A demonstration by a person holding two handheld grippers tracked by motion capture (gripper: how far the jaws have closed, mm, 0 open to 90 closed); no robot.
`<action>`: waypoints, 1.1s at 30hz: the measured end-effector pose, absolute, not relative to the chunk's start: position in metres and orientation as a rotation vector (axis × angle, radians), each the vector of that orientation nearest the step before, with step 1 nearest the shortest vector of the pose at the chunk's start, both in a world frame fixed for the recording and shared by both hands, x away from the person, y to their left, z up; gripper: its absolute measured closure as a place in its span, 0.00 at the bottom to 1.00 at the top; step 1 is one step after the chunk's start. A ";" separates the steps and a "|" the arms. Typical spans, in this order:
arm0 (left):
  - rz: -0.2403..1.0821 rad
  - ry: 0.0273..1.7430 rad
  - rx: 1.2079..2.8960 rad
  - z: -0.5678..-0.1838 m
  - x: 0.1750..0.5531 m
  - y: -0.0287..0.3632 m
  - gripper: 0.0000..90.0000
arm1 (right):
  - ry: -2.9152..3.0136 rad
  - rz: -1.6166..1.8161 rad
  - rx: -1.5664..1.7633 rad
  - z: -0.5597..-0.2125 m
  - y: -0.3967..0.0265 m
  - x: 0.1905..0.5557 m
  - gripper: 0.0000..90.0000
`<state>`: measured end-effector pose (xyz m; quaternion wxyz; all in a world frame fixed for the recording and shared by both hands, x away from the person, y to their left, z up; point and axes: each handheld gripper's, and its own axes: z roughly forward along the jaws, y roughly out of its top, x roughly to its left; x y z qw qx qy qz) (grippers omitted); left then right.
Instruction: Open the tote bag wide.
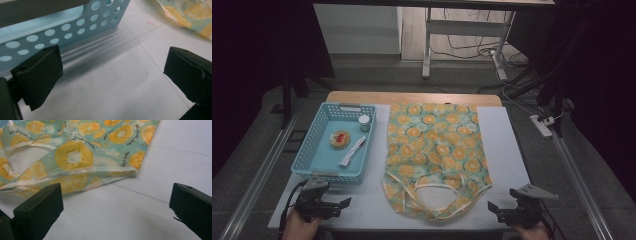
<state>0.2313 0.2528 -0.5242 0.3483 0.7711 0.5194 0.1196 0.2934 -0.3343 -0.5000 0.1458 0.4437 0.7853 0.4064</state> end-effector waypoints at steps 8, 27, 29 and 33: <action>0.321 1.341 2.000 -0.525 0.232 0.253 0.02 | 2.280 1.132 1.221 -0.500 -0.329 0.292 0.00; 0.311 1.348 2.005 -0.526 0.231 0.254 0.02 | 2.331 1.131 1.217 -0.501 -0.326 0.297 0.00; 0.307 1.346 2.007 -0.526 0.231 0.254 0.02 | 2.342 1.127 1.209 -0.501 -0.325 0.298 0.00; 0.308 1.342 2.009 -0.526 0.231 0.254 0.02 | 2.349 1.132 1.192 -0.501 -0.325 0.298 0.00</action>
